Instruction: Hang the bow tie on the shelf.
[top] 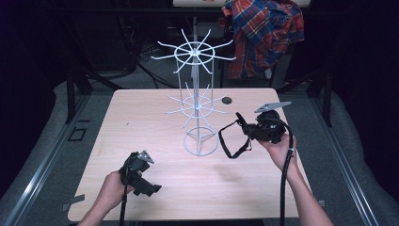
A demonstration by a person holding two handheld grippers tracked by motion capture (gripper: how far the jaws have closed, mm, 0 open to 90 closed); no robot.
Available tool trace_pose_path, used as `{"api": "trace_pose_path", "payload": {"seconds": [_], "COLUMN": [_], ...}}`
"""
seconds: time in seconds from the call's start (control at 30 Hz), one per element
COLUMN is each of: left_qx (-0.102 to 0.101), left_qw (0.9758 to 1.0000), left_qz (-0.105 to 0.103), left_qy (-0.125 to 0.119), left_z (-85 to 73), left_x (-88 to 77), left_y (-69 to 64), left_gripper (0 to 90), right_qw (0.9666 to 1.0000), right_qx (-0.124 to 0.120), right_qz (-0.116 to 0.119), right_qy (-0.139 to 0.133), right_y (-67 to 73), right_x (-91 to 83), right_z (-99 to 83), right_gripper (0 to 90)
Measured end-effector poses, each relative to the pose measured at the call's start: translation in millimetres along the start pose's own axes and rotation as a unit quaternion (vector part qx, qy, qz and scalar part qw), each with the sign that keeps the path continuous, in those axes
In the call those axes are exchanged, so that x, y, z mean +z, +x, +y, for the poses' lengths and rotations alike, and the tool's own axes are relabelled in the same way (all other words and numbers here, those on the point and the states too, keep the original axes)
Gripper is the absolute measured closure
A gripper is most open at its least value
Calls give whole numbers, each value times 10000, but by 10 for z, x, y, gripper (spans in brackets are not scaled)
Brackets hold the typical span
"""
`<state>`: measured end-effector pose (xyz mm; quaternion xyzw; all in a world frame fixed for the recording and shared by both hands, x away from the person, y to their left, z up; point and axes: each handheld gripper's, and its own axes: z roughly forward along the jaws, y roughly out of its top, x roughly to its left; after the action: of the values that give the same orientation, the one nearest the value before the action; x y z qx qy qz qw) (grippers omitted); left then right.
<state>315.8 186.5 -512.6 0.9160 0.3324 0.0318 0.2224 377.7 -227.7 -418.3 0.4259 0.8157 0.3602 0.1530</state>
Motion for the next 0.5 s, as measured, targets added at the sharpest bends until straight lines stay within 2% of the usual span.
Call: {"api": "trace_pose_path", "payload": {"seconds": [0.03, 0.17, 0.5], "left_qx": [-2, -9, -5], "left_qw": [10000, 9999, 10000], "left_qz": [-62, -89, -78], "left_qy": [-38, -65, -57], "left_z": [-2, -3, 0], "left_x": [-3, -9, -9], "left_y": [5, 8, 3], "left_gripper": [1, 1, 1], "right_qw": [10000, 9998, 9994], "right_qx": [-24, -89, -188], "right_qz": [14, 23, 45], "right_qy": [-34, -194, -281], "right_y": [15, 57, 101], "right_x": [-15, -55, -109], "right_z": [12, 35, 68], "right_gripper": [755, 755, 756]}}
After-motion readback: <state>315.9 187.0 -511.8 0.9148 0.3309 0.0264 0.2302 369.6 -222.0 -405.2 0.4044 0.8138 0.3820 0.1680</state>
